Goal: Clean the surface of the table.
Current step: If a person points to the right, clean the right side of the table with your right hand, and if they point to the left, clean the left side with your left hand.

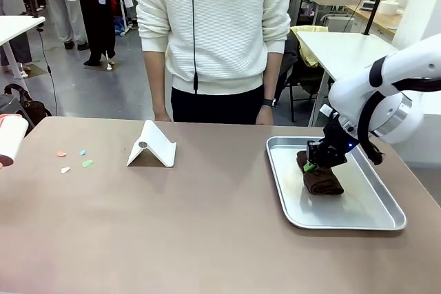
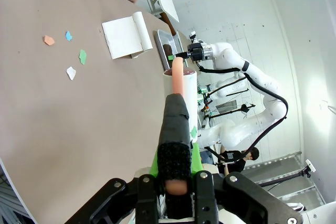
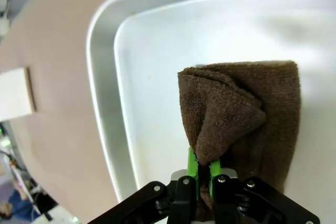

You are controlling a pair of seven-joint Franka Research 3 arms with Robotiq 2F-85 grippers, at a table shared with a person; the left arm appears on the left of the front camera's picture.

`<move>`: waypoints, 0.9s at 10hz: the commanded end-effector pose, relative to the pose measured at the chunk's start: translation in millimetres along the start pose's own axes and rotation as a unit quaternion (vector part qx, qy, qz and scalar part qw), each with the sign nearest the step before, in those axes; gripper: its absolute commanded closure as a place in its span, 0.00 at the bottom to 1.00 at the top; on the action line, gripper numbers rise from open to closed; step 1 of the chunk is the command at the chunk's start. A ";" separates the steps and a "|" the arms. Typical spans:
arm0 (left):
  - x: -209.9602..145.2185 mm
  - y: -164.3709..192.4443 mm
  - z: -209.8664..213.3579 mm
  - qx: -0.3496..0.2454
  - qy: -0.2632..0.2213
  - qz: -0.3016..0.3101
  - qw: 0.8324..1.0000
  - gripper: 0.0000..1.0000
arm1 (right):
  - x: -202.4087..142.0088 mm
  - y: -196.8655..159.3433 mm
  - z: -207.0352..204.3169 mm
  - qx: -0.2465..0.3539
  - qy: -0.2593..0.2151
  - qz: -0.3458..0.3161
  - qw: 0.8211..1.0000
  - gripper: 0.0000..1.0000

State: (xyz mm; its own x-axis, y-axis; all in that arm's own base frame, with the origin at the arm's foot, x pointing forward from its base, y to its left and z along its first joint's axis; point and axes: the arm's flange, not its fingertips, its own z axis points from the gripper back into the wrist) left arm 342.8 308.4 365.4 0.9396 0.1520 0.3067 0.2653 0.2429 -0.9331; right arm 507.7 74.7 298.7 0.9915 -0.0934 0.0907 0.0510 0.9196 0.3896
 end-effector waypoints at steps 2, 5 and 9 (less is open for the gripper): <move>-2.1 -4.1 -0.2 0.001 0.004 -0.009 1.000 1.00 | 12.2 -36.1 9.0 -0.030 0.025 -0.119 0.992 1.00; -2.1 -4.1 -0.2 0.001 0.004 -0.009 1.000 1.00 | 9.4 -52.7 24.1 -0.020 0.080 -0.182 0.980 1.00; -2.1 -4.1 -0.2 0.001 0.004 -0.009 1.000 1.00 | -9.0 -48.6 35.7 0.058 0.189 -0.094 0.976 1.00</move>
State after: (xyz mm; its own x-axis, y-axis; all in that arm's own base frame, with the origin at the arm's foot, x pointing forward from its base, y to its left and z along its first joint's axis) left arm 342.7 308.4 365.4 0.9396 0.1521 0.3067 0.2652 0.2429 -0.9331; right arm 492.7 19.7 301.5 0.9277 -0.1954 -0.3180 0.3188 0.8580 0.4027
